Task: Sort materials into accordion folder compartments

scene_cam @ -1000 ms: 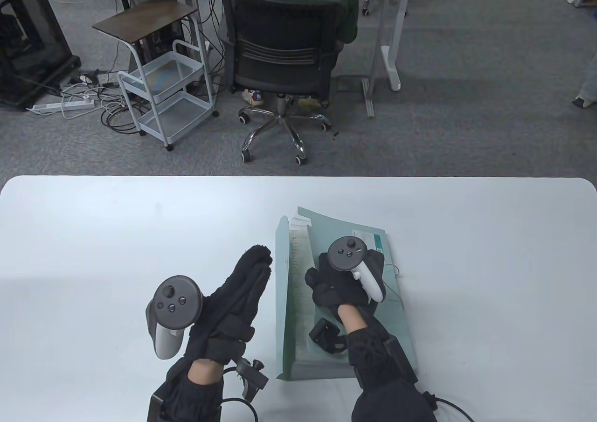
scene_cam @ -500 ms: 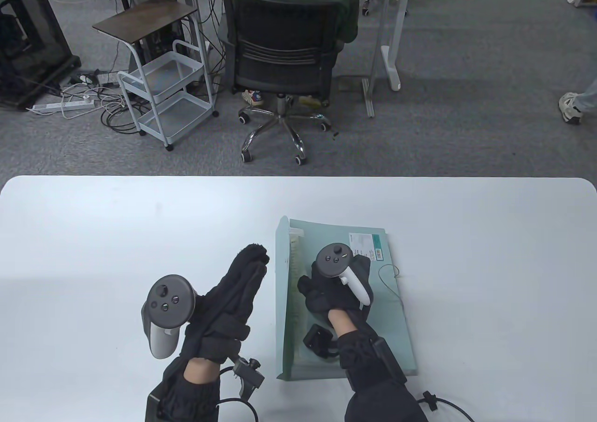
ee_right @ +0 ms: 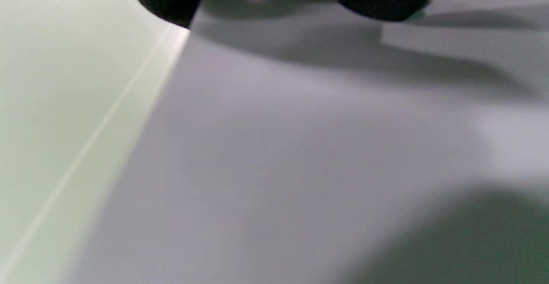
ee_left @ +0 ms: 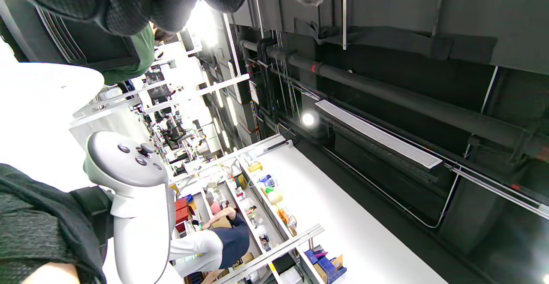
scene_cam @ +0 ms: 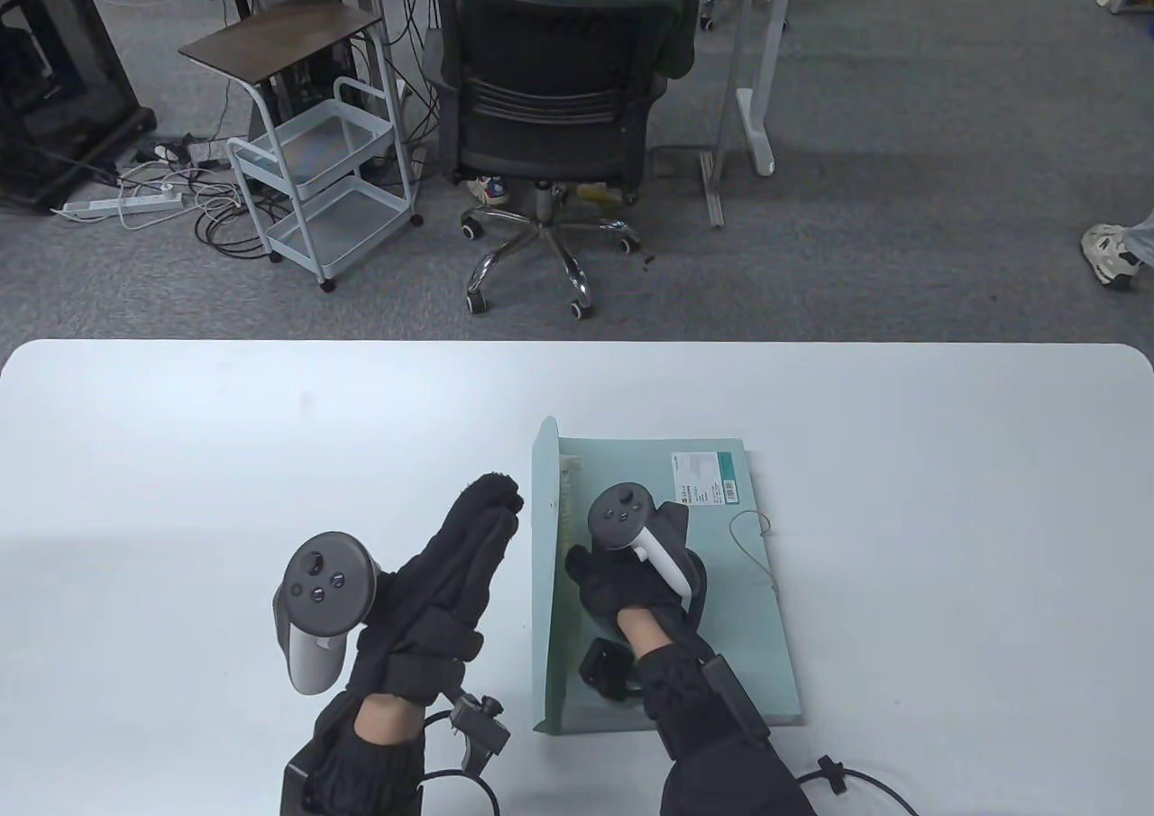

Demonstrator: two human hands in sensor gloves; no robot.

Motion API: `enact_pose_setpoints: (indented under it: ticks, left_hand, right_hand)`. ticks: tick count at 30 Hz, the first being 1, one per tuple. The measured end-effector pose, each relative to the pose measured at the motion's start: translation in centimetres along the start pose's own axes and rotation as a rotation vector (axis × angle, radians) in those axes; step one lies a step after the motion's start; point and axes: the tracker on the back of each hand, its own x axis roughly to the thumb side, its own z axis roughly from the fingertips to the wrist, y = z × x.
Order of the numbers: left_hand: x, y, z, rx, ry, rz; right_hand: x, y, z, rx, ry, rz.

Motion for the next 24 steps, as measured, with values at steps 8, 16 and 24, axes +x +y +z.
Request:
enact_pose_setpoints:
  ticks: [8,16,24]
  left_hand:
    - [-0.1,0.4,0.1,0.015,0.001,0.016]
    - [-0.1,0.3,0.1,0.014,0.006,0.016]
    - [-0.3,0.3,0.0,0.016,0.015,0.01]
  right_hand:
    - [0.1,1.4,-0.8,0.015,0.04,0.069]
    - [0.2,2.2,-1.5,0.014,0.083,0.076]
    - [0.4,3.1,-1.9,0.043,0.124,0.091]
